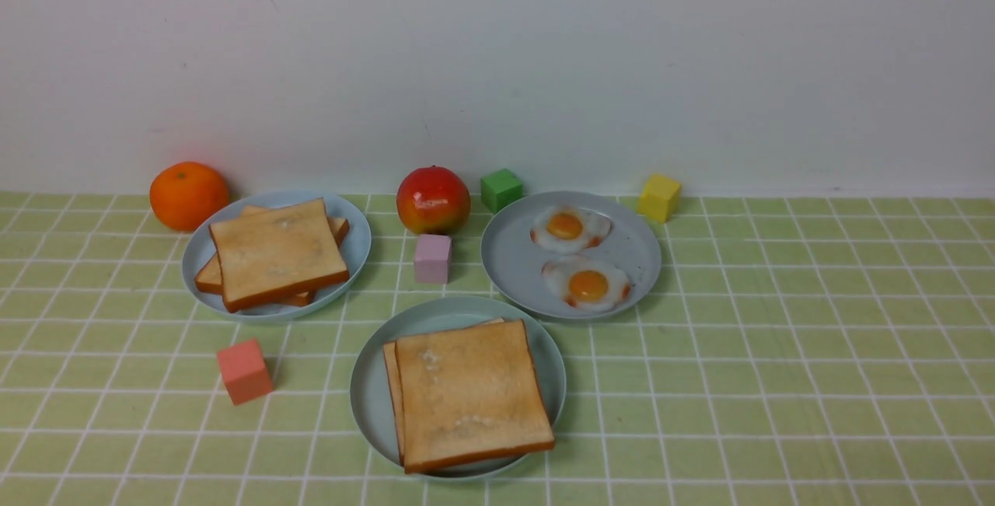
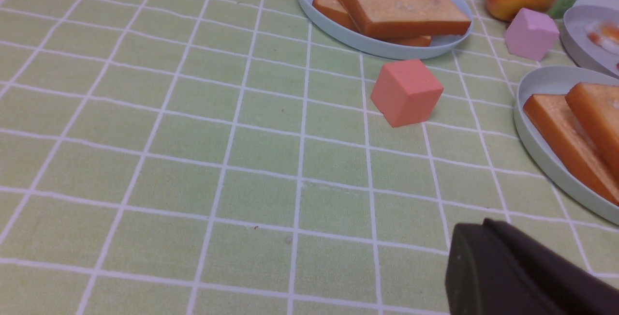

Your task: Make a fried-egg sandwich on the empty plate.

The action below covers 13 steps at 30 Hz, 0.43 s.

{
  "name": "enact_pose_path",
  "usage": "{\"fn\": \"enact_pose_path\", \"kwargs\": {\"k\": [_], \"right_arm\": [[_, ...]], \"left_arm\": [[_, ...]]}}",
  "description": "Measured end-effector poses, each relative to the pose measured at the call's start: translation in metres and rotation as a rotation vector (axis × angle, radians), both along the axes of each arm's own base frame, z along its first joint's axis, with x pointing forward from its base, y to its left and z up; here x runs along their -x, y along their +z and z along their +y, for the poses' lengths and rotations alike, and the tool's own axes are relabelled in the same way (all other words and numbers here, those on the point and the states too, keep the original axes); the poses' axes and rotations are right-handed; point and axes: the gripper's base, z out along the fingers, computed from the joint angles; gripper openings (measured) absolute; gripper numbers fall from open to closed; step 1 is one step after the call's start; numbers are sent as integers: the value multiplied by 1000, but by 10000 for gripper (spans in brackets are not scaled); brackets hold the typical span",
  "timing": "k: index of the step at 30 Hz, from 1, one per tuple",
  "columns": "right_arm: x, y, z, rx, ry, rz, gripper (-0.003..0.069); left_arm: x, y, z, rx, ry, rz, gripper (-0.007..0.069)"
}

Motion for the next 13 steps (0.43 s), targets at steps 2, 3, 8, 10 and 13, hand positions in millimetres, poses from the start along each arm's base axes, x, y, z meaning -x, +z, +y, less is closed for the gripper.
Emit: {"fn": "enact_pose_path", "kwargs": {"k": [2,3,8,10,13], "right_arm": [[0,0,0,0,0,0,100],[0,0,0,0,0,0,101],[0,0,0,0,0,0,105],[0,0,0,0,0,0,109],[0,0,0,0,0,0,116]], "left_arm": [[0,0,0,0,0,0,-1],[0,0,0,0,0,0,0],[0,0,0,0,0,0,4],[0,0,0,0,0,0,5],[0,0,0,0,0,0,8]]}}
